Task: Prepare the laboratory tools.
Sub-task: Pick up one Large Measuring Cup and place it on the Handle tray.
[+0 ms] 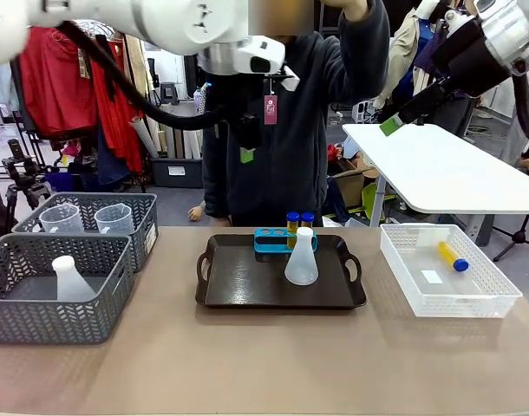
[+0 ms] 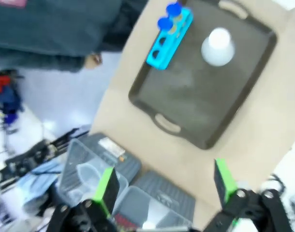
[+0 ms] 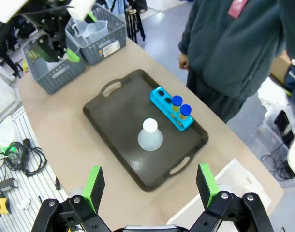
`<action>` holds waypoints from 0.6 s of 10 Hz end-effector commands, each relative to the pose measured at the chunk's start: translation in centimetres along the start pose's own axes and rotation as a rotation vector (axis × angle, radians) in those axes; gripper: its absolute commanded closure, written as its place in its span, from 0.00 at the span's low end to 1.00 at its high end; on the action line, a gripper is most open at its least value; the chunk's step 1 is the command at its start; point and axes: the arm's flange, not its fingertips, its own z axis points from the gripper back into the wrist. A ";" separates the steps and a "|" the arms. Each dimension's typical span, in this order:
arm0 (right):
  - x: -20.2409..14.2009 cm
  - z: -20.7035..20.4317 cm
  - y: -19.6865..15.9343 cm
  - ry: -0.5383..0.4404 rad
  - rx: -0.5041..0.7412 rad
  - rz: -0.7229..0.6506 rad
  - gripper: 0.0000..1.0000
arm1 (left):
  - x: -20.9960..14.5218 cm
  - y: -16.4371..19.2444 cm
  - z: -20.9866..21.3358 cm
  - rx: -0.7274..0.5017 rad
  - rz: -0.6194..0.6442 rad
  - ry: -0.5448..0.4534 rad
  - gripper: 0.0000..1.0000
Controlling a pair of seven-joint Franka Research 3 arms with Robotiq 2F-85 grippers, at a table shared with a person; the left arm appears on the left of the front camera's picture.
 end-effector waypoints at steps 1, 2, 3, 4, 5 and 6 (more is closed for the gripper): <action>-0.1 -0.1 0.0 -0.019 0.018 -0.001 0.00 | -3.8 0.7 1.1 0.022 0.105 -0.019 0.00; -0.1 -0.1 0.0 -0.019 0.018 -0.001 0.00 | -5.0 1.9 1.7 0.034 0.165 -0.017 0.00; -0.1 -0.1 0.0 -0.019 0.018 -0.001 0.00 | -5.7 2.9 1.9 0.056 0.210 -0.014 0.00; -0.1 -0.1 0.0 -0.019 0.018 -0.001 0.00 | -6.0 3.7 2.1 0.043 0.233 -0.021 0.00; -0.1 -0.1 0.0 -0.019 0.018 -0.001 0.00 | -4.8 3.1 1.5 0.030 0.195 -0.013 0.00; -0.1 -0.1 0.0 -0.019 0.018 -0.001 0.00 | -5.3 4.0 2.9 0.053 0.191 0.003 0.00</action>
